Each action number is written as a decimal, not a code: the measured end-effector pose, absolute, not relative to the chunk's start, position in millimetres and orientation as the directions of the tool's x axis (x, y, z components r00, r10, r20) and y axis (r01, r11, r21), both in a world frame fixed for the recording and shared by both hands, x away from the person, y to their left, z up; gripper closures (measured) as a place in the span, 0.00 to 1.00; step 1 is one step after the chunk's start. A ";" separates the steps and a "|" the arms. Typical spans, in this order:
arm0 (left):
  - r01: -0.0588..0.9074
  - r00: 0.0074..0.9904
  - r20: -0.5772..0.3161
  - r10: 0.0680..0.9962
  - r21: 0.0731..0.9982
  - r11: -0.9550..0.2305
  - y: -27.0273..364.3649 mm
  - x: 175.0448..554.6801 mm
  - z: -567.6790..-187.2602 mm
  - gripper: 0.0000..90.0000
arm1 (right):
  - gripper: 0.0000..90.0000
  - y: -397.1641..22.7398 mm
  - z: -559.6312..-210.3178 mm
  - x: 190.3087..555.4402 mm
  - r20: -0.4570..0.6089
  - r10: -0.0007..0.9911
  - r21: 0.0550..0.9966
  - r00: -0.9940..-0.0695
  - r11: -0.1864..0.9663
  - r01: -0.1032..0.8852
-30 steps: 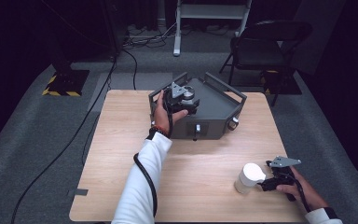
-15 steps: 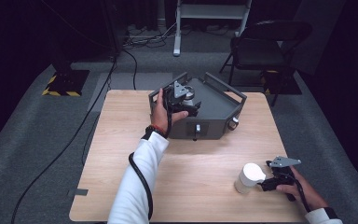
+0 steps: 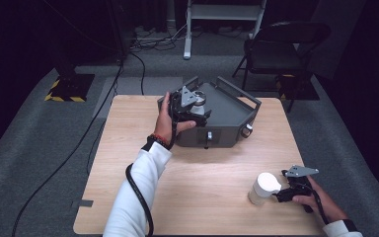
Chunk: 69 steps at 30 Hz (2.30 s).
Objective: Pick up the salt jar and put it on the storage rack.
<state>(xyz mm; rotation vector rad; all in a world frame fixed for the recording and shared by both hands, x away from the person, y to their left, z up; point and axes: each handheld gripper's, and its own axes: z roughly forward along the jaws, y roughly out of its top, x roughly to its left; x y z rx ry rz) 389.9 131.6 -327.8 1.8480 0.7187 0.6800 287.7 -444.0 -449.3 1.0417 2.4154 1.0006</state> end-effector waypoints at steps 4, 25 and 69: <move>0.162 0.673 0.139 0.727 0.931 -0.327 137.5 383.0 -323.3 0.00 | 0.00 -444.0 -449.3 287.7 -0.020 0.733 0.713 -0.680 0.487 0.504; 0.115 0.712 0.213 0.669 0.904 -0.411 160.8 337.9 -325.3 0.00 | 0.00 -444.0 -449.3 287.7 -0.020 0.733 0.713 -0.680 0.487 0.504; 0.243 0.744 0.168 0.646 0.833 -0.497 207.7 278.5 -400.3 0.00 | 0.00 -443.7 -449.5 286.2 -0.021 0.738 0.714 -0.674 0.484 0.507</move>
